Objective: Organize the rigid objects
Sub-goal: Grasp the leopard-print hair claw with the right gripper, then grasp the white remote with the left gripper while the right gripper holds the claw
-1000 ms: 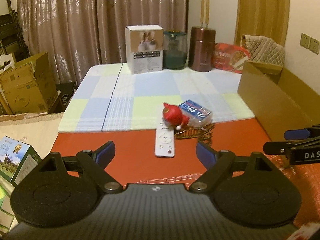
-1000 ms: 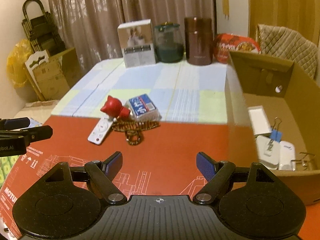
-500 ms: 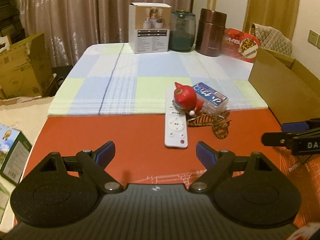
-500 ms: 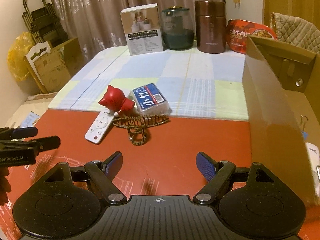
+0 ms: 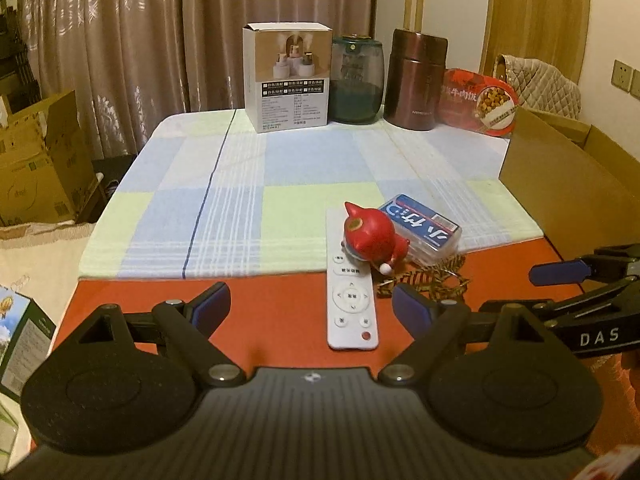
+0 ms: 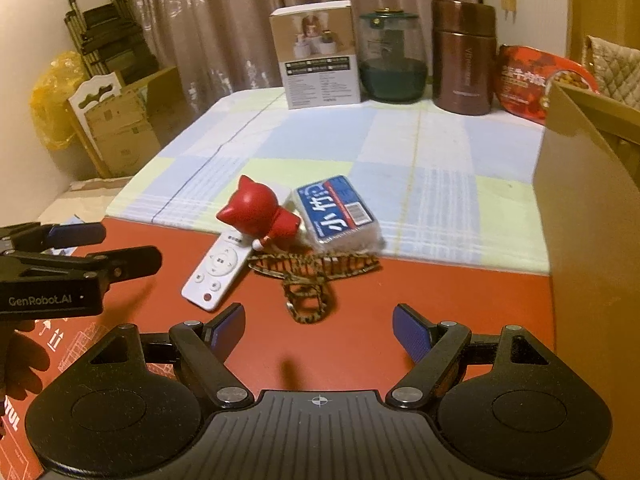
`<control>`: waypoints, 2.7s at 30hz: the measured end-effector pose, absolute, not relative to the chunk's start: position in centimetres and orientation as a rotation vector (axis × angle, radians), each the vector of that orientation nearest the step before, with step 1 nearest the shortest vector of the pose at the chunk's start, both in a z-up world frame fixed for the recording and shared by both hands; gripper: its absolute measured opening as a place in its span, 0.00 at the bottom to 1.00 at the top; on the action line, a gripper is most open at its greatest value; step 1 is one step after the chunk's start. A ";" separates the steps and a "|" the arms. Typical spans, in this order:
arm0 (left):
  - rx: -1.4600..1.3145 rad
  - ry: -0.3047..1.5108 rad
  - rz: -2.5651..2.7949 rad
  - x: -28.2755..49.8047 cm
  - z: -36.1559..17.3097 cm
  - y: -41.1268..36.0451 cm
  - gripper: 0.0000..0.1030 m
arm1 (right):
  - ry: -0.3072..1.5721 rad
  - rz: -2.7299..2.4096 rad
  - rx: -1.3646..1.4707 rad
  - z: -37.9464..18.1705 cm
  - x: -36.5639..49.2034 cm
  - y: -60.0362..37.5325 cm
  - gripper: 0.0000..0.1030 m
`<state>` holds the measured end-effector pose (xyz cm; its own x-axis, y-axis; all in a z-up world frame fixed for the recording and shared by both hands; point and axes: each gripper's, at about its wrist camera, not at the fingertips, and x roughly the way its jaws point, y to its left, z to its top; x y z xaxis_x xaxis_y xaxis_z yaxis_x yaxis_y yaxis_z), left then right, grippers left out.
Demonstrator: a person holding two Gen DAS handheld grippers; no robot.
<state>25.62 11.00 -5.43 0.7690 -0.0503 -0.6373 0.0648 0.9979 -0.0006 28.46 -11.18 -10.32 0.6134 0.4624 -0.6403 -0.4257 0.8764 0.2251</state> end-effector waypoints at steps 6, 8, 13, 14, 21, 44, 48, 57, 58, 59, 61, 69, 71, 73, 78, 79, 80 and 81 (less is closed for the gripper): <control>0.029 0.726 -0.050 27.1 -6.0 11.8 0.83 | 0.764 0.518 0.030 -11.2 29.8 -10.5 0.76; 0.028 0.739 -0.049 27.6 -6.2 12.1 0.83 | 0.762 0.520 0.025 -11.3 30.1 -10.4 0.75; 0.018 0.762 -0.049 28.5 -6.6 12.7 0.83 | 0.766 0.530 0.019 -12.0 30.9 -10.1 0.75; 0.016 0.764 -0.049 28.6 -6.7 12.7 0.83 | 0.769 0.533 0.021 -12.2 31.1 -10.0 0.72; -0.013 0.774 -0.052 28.8 -6.8 13.3 0.83 | 0.770 0.568 0.019 -13.1 32.0 -9.1 0.58; 0.004 0.783 -0.126 29.1 -7.8 11.6 0.83 | 0.768 0.516 -0.002 -12.5 31.6 -10.4 0.27; 0.009 0.782 -0.153 29.4 -8.2 10.7 0.83 | 0.765 0.484 0.014 -11.7 31.2 -11.5 0.26; 0.023 0.775 -0.166 30.6 -9.3 9.4 0.79 | 0.750 0.441 0.051 -10.4 31.4 -13.0 0.26; 0.024 0.780 -0.164 30.8 -9.5 9.3 0.79 | 0.751 0.440 0.053 -10.4 31.4 -13.0 0.26; 0.026 0.784 -0.163 31.0 -9.8 9.2 0.77 | 0.753 0.440 0.055 -10.4 31.4 -13.0 0.26; 0.038 0.781 -0.158 31.4 -10.1 8.9 0.69 | 0.754 0.441 0.059 -10.5 31.5 -13.1 0.26; 0.075 0.755 -0.138 32.2 -11.0 7.8 0.56 | 0.757 0.441 0.070 -10.5 31.7 -13.2 0.26; 0.094 0.760 -0.135 32.4 -11.2 7.5 0.45 | 0.760 0.440 0.069 -10.6 31.8 -13.1 0.26; 0.102 0.774 -0.128 32.5 -11.3 7.2 0.33 | 0.760 0.441 0.065 -10.6 31.8 -13.0 0.26; 0.065 0.805 -0.098 31.9 -11.0 7.9 0.32 | 0.760 0.447 0.061 -10.5 31.6 -13.0 0.26; 0.057 0.811 -0.089 31.6 -10.9 8.0 0.32 | 0.760 0.450 0.059 -10.5 31.5 -12.9 0.26; 0.050 0.817 -0.083 31.3 -10.8 8.1 0.32 | 0.760 0.454 0.058 -10.4 31.3 -12.9 0.26; 0.044 0.823 -0.078 31.0 -10.8 8.2 0.32 | 0.759 0.456 0.058 -10.3 31.2 -12.9 0.26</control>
<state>30.95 8.25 -10.78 0.6774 -0.0528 -0.7337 0.0868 0.9962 0.0085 31.19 -12.92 -10.35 0.6332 0.4194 -0.6505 -0.3779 0.9010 0.2131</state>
